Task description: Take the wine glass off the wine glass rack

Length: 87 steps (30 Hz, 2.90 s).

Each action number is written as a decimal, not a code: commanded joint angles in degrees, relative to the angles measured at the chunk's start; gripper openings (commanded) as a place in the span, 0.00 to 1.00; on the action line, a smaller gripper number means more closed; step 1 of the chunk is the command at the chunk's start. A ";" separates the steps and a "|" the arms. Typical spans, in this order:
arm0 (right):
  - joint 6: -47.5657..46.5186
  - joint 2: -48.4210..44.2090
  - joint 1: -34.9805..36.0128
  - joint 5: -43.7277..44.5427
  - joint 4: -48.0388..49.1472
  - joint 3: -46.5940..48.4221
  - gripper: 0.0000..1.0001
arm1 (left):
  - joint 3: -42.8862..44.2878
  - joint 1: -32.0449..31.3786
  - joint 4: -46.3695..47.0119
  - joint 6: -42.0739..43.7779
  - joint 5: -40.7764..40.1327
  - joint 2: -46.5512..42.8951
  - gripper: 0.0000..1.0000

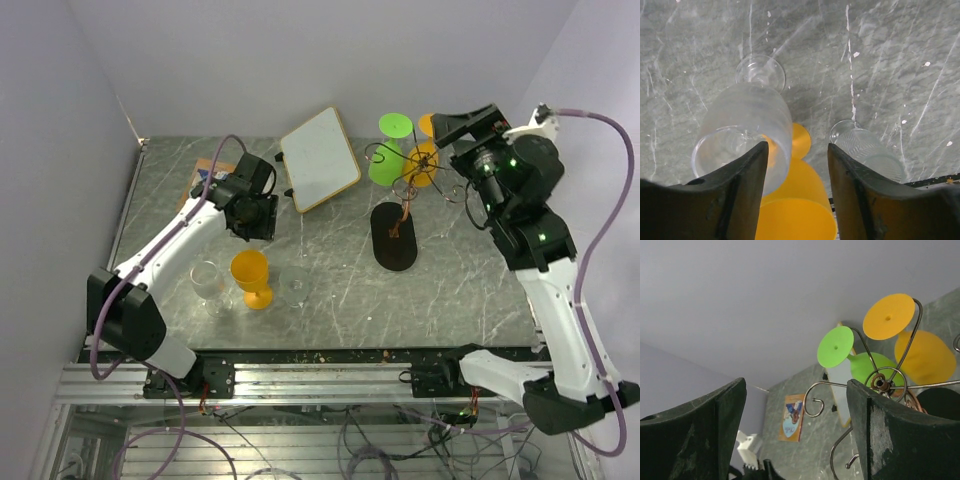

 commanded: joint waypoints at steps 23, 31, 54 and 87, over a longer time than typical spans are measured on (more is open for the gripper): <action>1.58 24.25 -8.94 -16.65 -6.40 15.80 0.55 | -1.08 0.43 13.47 -7.76 19.08 -26.86 0.98; 3.25 26.39 -10.48 -19.10 -5.08 13.69 0.50 | -3.61 0.43 15.01 -8.04 19.08 -29.07 0.98; 7.80 30.16 -12.52 -25.09 -0.75 10.88 0.38 | -2.61 0.48 13.62 -7.25 18.24 -28.68 0.98; 13.86 29.26 -12.93 -24.67 6.53 6.24 0.00 | -1.11 0.46 12.08 -6.73 17.23 -28.90 0.98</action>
